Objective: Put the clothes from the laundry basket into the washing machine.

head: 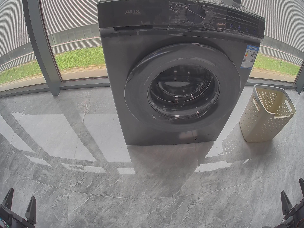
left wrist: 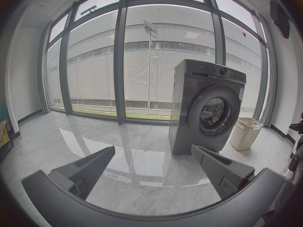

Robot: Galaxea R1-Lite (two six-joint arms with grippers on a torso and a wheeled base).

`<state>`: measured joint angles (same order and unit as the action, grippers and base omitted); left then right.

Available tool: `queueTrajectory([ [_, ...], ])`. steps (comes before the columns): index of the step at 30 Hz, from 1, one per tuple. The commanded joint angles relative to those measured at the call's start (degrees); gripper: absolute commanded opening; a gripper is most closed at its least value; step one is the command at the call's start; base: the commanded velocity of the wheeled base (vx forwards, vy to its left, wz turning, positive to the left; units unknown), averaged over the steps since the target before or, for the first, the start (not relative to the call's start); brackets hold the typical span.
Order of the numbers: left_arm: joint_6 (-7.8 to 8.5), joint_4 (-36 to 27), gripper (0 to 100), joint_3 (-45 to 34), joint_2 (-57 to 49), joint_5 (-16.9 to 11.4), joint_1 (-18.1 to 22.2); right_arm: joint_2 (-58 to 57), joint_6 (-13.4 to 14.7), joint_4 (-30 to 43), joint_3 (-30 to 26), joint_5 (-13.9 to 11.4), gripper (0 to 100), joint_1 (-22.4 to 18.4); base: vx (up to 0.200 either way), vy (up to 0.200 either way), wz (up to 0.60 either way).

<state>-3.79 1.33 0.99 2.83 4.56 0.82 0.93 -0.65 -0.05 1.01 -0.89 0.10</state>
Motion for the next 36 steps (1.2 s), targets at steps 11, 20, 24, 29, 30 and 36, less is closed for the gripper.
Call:
queueTrajectory([
  [11, 4.05, -1.42, 100, -0.90, -2.65, -4.30, -0.64, -0.05, 0.03, -0.13, -1.01, -0.08, 100, 0.08, 0.000, 0.000, 0.00],
  [20, 3.09, -1.33, 100, -0.99, -2.74, -3.77, -0.55, -0.05, 0.21, -0.13, -1.01, -0.16, 100, -0.01, -0.067, -0.133, 0.00],
  [24, 3.18, -1.33, 100, -0.99, -2.74, -3.77, -0.55, -0.05, 0.73, -0.21, -1.01, 0.36, 100, 0.08, 0.000, -0.200, 0.00],
  [29, 3.53, -1.33, 100, -0.99, -2.74, -3.86, -0.55, 0.92, 3.72, -2.06, 8.30, -0.25, 100, 0.61, 0.000, -0.200, 0.00],
  [30, 3.53, -1.33, 100, -0.99, -2.74, -3.86, -0.55, 2.24, 3.81, -1.18, 9.71, -1.31, 100, 1.05, 0.000, 0.000, 0.00],
  [36, 3.18, -1.33, 100, -0.99, -2.74, -3.77, -0.55, 10.32, 4.16, 1.19, 8.22, -17.66, 100, 6.67, 0.033, 0.000, 0.00],
])
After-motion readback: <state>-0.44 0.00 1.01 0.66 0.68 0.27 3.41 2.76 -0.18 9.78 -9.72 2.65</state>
